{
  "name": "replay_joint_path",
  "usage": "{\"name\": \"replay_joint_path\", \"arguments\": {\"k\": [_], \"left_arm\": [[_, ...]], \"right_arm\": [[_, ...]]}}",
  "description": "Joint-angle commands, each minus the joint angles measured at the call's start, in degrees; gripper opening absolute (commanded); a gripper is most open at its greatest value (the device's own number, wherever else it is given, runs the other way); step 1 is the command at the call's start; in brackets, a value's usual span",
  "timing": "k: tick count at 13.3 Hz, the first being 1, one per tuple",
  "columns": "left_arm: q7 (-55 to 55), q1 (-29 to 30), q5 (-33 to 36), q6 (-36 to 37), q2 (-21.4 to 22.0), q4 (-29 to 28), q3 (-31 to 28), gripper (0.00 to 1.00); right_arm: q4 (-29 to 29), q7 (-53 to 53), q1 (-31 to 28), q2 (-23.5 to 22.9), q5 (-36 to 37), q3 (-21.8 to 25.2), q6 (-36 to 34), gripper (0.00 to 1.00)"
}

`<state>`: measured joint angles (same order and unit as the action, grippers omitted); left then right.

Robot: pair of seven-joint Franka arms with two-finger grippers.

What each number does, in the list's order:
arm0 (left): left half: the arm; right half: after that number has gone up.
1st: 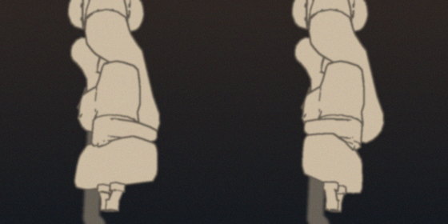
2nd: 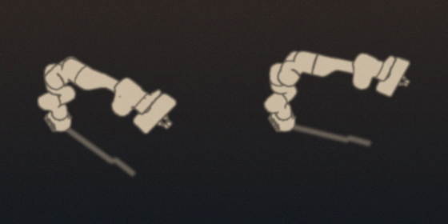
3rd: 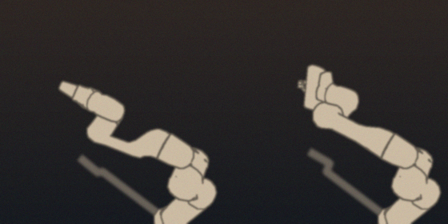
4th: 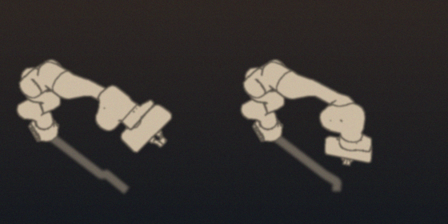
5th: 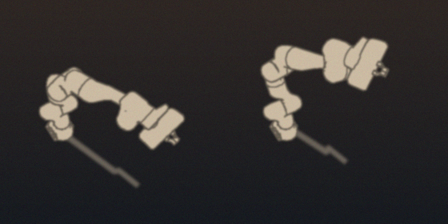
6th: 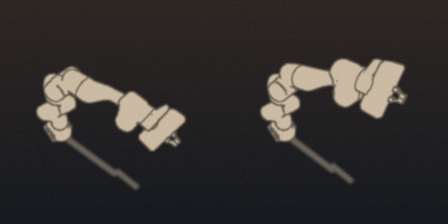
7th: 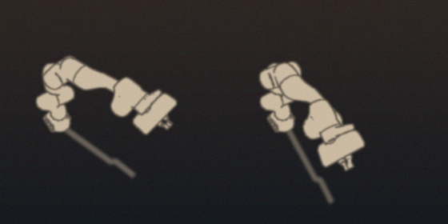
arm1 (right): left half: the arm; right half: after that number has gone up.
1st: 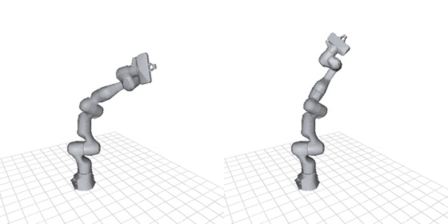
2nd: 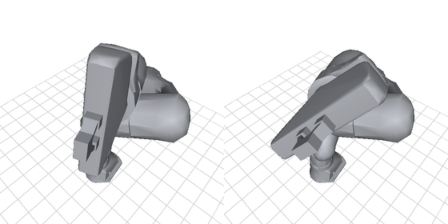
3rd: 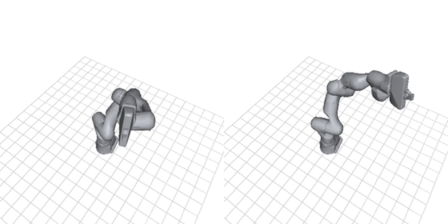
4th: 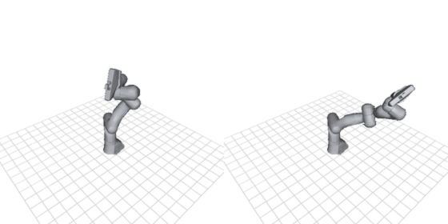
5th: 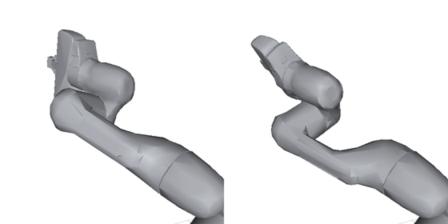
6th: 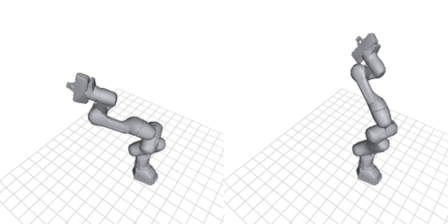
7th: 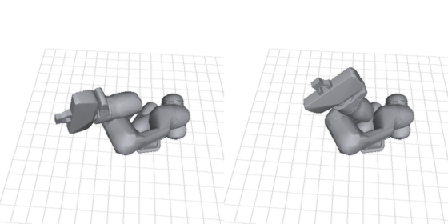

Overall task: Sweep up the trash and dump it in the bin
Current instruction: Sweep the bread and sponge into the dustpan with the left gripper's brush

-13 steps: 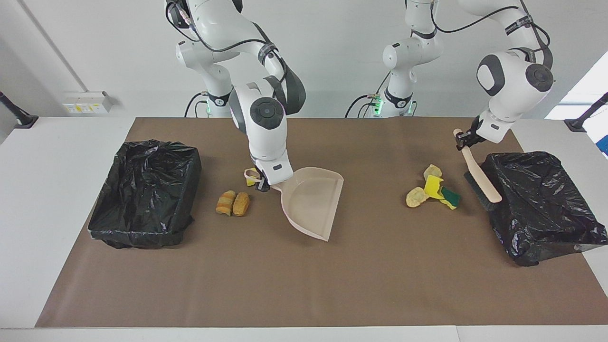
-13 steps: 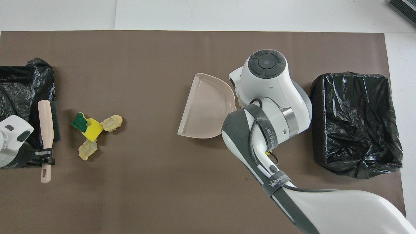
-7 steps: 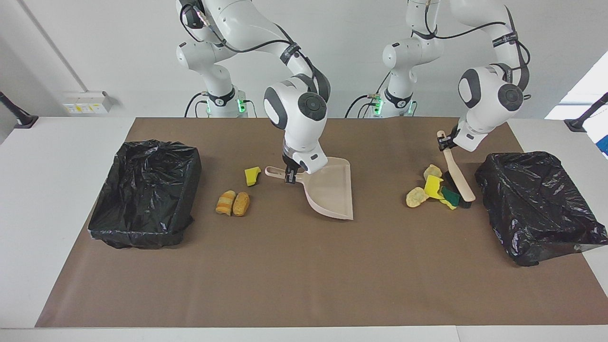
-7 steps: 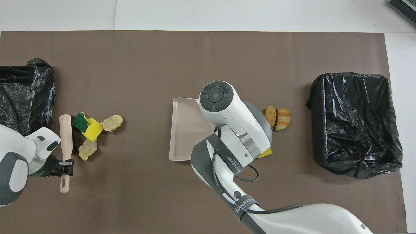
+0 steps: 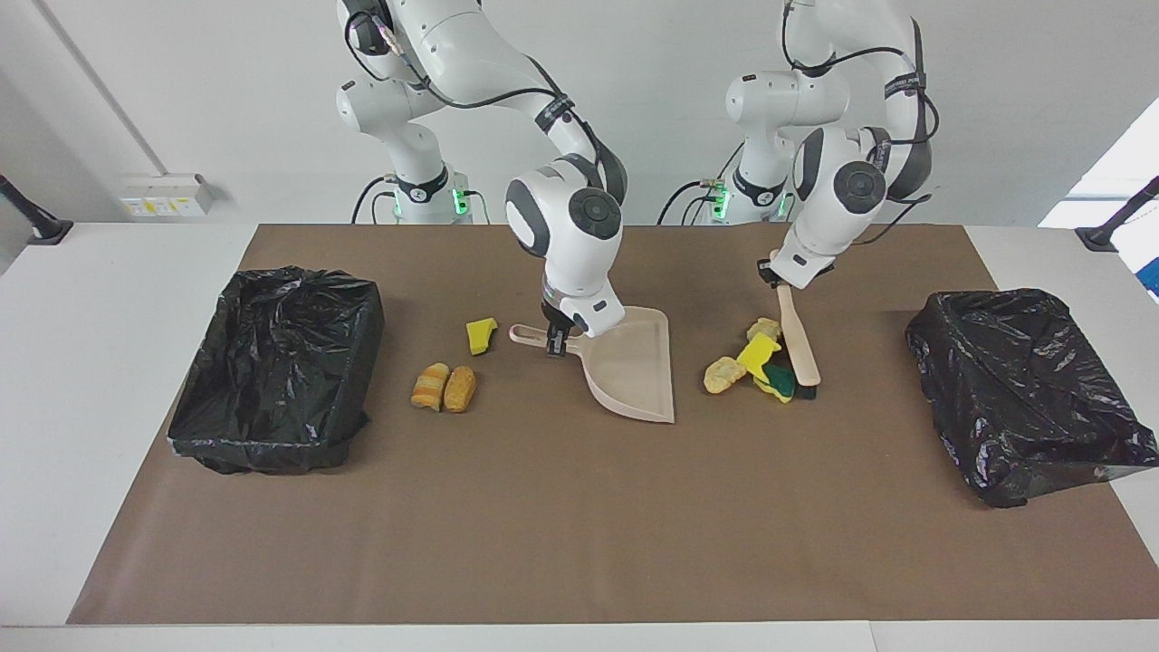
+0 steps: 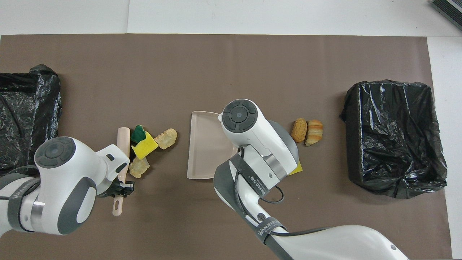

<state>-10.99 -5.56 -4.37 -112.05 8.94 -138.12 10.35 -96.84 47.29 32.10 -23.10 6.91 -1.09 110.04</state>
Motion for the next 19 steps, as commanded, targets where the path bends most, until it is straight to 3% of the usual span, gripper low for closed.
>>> {"name": "replay_joint_path", "arguments": {"k": [1, 4, 9, 16, 19], "left_arm": [[-0.35, -6.64, -5.89, -2.11, 0.47, -0.92, -0.77, 0.00], [-0.44, -11.66, -9.23, -4.84, -0.14, -0.31, -0.59, 0.00], [-8.77, -20.80, -10.83, -4.49, -2.43, 5.92, -0.50, 0.00], [-11.95, -15.01, -14.34, -0.45, -0.33, 11.39, -1.21, 0.00], [-11.69, -12.03, -14.17, 9.79, 1.78, 10.51, -1.56, 0.00]], "right_arm": [[-2.21, -1.68, -0.20, 1.21, 0.65, -0.23, 1.58, 0.00], [-2.83, -1.68, -0.46, 1.39, 0.65, -0.23, 1.67, 0.00], [-2.74, -1.85, -0.55, 1.39, 0.39, -0.23, 1.76, 0.00], [-2.65, -2.03, -0.55, 1.30, 0.21, -0.23, 2.46, 0.00], [-1.87, -4.65, -0.73, 1.04, 0.12, -0.23, 2.38, 0.00]]}}
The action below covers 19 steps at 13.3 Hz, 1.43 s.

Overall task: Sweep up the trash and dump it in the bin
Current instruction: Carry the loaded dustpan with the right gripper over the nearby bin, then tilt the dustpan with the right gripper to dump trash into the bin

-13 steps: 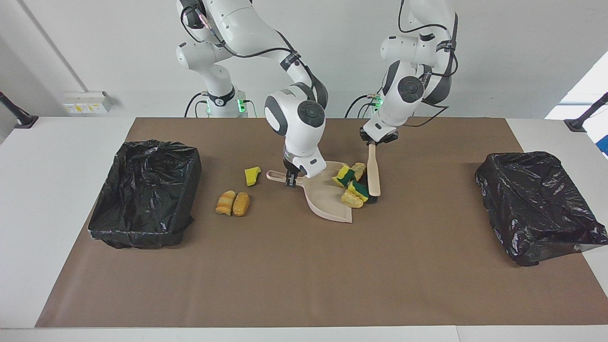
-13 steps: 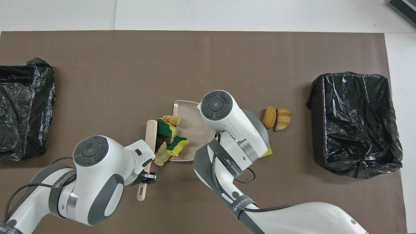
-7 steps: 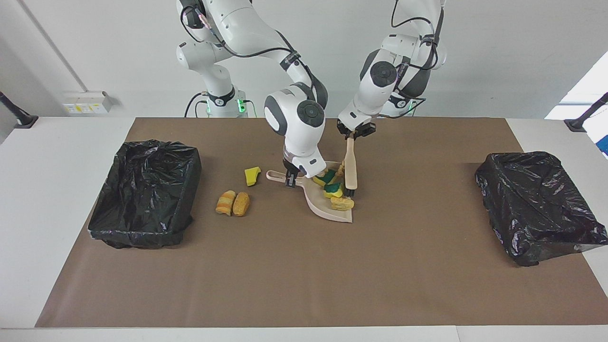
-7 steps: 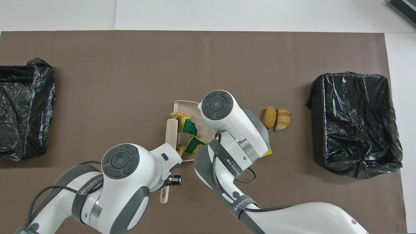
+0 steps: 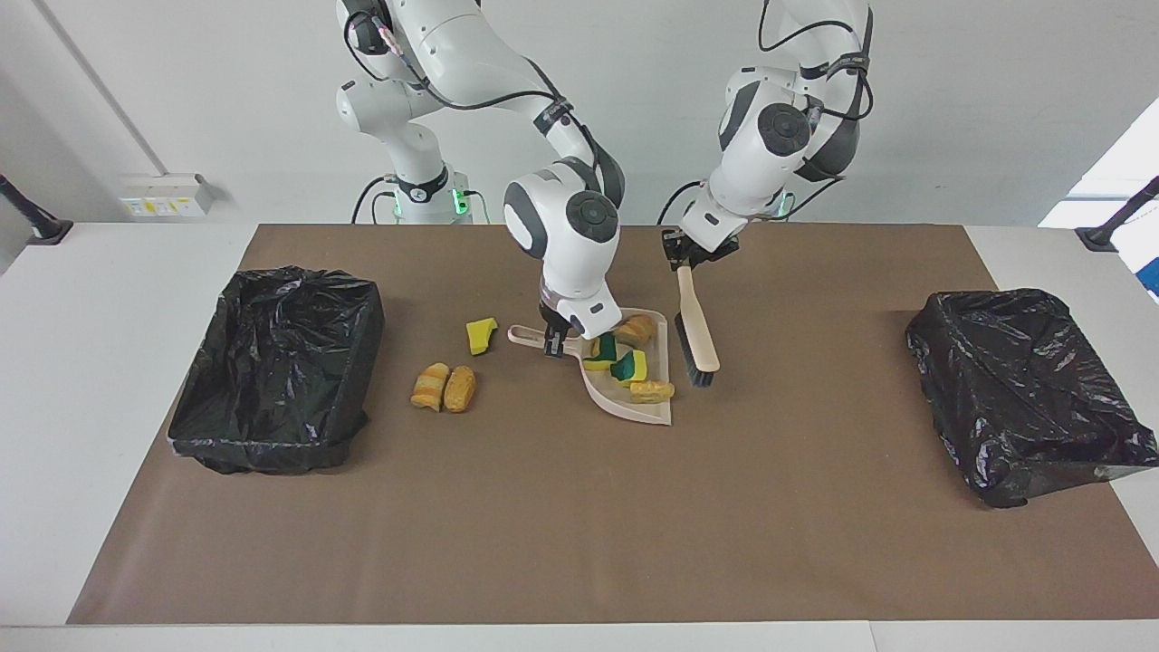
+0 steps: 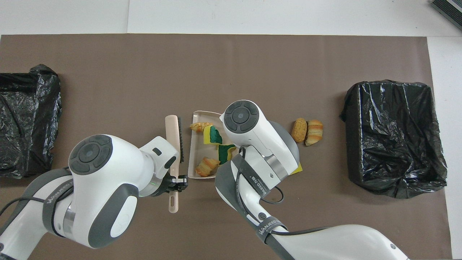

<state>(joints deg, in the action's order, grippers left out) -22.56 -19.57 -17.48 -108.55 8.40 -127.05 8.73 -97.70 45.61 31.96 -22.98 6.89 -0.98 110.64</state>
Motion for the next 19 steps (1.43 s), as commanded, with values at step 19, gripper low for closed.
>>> {"name": "replay_joint_path", "arguments": {"k": [19], "left_arm": [[-24.90, -26.31, 0.87, -10.71, 10.58, -21.22, 3.23, 0.00]], "right_arm": [[4.63, 35.83, -47.05, 13.40, -2.35, 0.98, -11.07, 0.00]]}}
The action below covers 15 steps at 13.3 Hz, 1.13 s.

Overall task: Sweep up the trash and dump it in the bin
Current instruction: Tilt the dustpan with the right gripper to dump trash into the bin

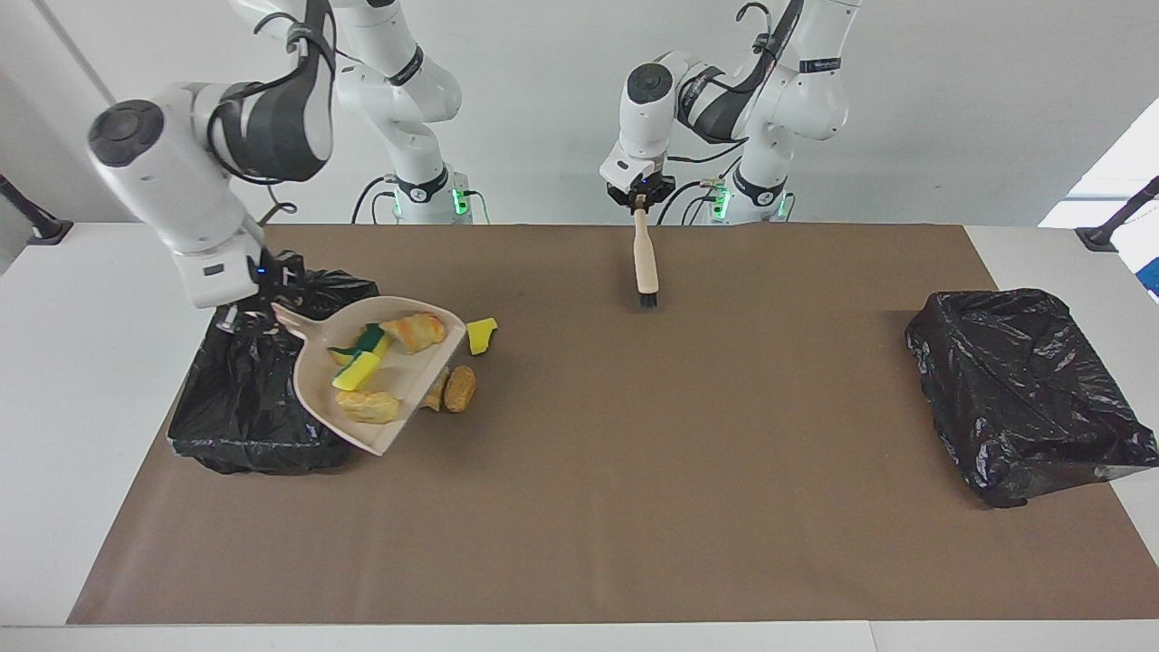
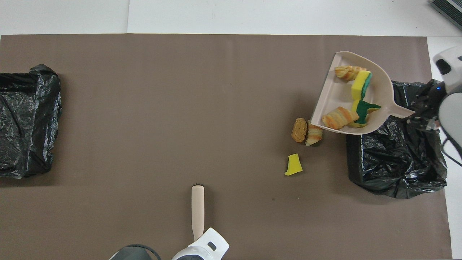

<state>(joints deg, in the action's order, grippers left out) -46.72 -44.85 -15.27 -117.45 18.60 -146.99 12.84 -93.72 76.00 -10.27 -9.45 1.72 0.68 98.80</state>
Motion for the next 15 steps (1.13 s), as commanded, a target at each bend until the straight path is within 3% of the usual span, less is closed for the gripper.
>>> {"name": "replay_joint_path", "arguments": {"k": [1, 4, 7, 9, 11, 12, 14, 15], "left_arm": [[-0.22, -0.94, -2.74, -1.90, 0.21, -1.19, -0.89, 0.00], [1.45, -0.77, -5.47, -3.05, -0.23, -1.28, -0.89, 0.00], [2.16, -0.59, -5.74, -2.96, -1.90, -1.54, -0.89, 0.00], [3.04, 0.02, -5.74, -2.70, -2.51, -1.28, -0.98, 0.10], [4.09, 2.65, -5.74, -2.43, -3.04, -1.19, -0.98, 0.34], [5.05, 3.36, -5.74, -2.52, -3.91, -0.58, -1.07, 0.74], [7.16, 6.16, -5.39, -2.17, -5.67, 1.26, -1.15, 1.00], [10.04, 8.35, -3.99, -1.91, -6.90, 3.36, -1.33, 1.00]], "right_arm": [[0.65, 7.13, -7.02, -0.13, 6.16, -0.68, 2.78, 0.00], [-0.58, 12.41, -11.16, -0.65, 12.68, -0.68, 8.94, 0.00], [-3.21, 12.42, -8.46, 0.04, 27.76, -0.77, 10.61, 0.00], [-4.18, 12.68, -7.57, 0.57, 30.53, -0.86, 10.89, 0.00], [-5.50, 12.86, -5.91, 1.27, 35.44, -1.12, 10.89, 0.00], [-5.68, 13.12, -5.81, 1.37, 36.16, -1.12, 10.89, 0.00], [-5.68, 14.61, -6.51, 1.54, 36.60, -1.12, 10.89, 0.00], [-6.03, 15.57, -6.78, 1.63, 36.87, -1.03, 11.76, 0.00]]}}
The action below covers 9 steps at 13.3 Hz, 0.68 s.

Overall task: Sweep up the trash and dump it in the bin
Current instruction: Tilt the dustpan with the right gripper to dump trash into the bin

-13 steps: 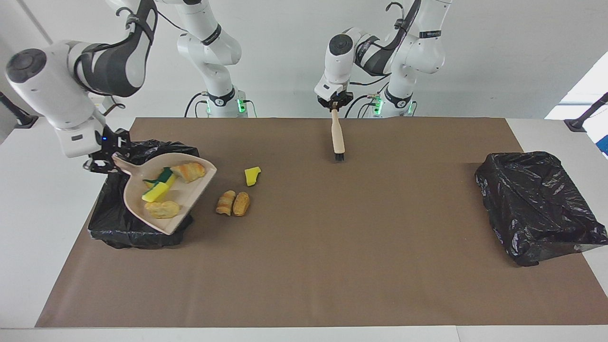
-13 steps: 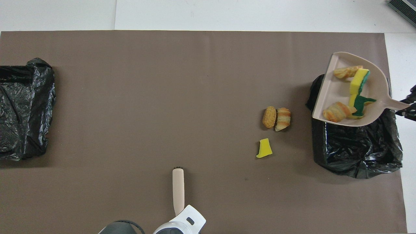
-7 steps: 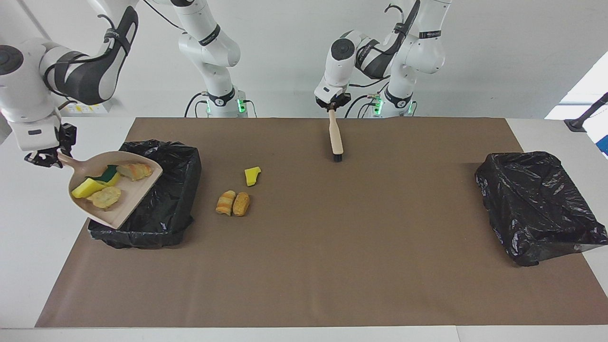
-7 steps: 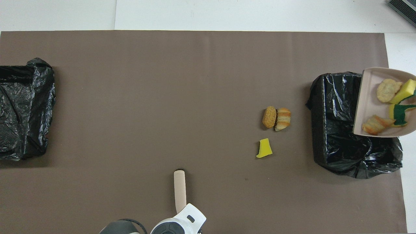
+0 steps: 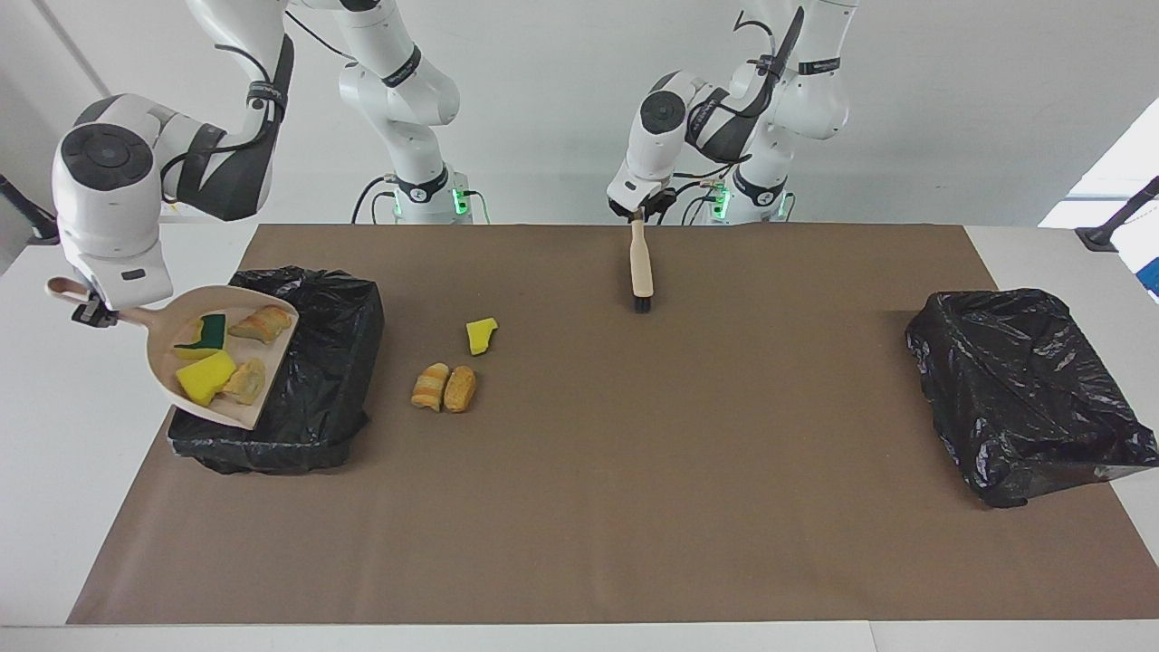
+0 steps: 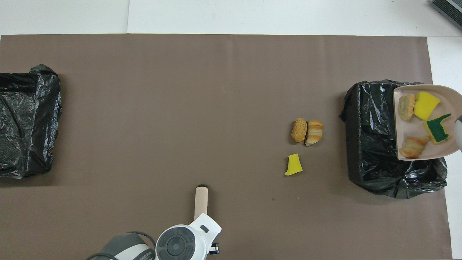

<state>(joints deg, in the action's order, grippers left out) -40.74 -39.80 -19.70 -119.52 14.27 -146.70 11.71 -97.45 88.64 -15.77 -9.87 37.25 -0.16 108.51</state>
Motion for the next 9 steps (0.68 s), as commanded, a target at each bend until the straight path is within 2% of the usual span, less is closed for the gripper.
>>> {"name": "replay_joint_path", "arguments": {"k": [1, 3, 6, 8, 9], "left_arm": [[5.40, 5.67, 3.32, 0.42, -2.67, 4.83, -0.20, 1.00], [8.82, 12.79, 12.10, 4.70, -2.58, 11.49, -0.11, 1.00], [19.70, 23.60, 14.51, 9.37, -2.49, 21.95, -0.46, 1.00], [24.29, 28.43, 19.15, 13.76, -4.24, 29.77, -0.37, 1.00], [27.18, 30.29, 19.26, 15.87, -4.94, 33.64, -0.37, 1.00]], "right_arm": [[-2.56, 3.29, -1.71, 2.05, 1.85, -0.19, 2.40, 0.00], [-2.48, 3.21, -1.19, 2.05, 3.08, -0.19, 2.40, 0.00], [-2.48, 3.30, -1.01, 2.22, 5.62, -0.19, 1.97, 0.00], [-1.95, 2.68, 1.34, 2.31, 8.17, -0.10, 1.18, 0.00], [-1.60, 1.64, 2.67, 2.40, 9.32, -0.02, 0.65, 0.00]]}}
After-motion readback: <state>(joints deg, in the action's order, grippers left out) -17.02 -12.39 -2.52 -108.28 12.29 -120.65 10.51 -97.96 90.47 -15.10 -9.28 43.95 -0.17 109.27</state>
